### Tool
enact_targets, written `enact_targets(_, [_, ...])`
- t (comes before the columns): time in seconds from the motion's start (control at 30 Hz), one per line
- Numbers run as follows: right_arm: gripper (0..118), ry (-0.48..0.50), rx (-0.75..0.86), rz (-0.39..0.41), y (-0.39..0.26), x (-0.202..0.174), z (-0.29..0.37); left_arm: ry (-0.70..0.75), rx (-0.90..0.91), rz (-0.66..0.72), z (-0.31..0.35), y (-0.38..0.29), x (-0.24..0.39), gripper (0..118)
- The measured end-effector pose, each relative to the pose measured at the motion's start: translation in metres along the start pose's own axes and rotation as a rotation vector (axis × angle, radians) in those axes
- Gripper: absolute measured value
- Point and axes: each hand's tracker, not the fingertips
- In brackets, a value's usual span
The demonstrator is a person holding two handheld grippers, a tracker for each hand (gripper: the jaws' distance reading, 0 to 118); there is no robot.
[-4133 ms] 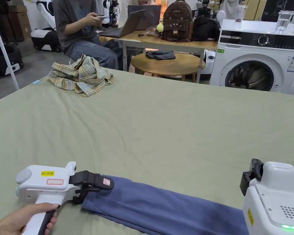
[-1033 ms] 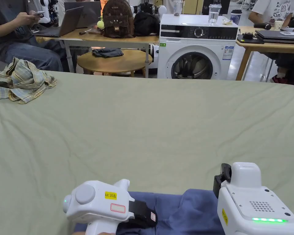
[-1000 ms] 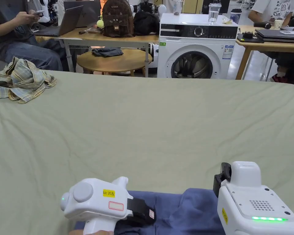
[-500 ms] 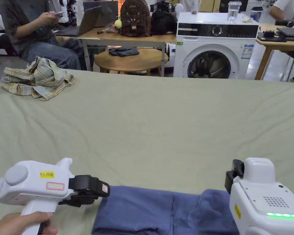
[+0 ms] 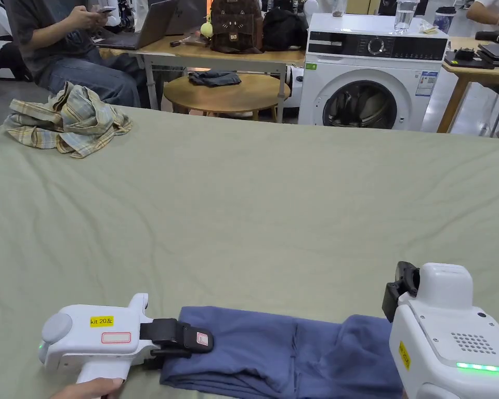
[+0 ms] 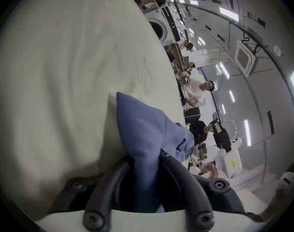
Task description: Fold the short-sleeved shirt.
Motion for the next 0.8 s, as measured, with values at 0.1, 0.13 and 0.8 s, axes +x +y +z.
enact_targets(0.1, [0, -0.007, 0.004, 0.000, -0.001, 0.003, 0.000, 0.004, 0.024, -0.007, 0.010, 0.000, 0.010, 6])
enact_targets(0.13, [0, -0.010, 0.003, 0.003, -0.001, 0.004, -0.001, 0.006, 0.034, -0.021, 0.013, -0.003, 0.017, 6])
enact_targets(0.8, [0, 0.015, 0.015, 0.006, 0.008, 0.001, 0.004, 0.359, 0.156, -0.215, 0.087, -0.003, 0.173, 4])
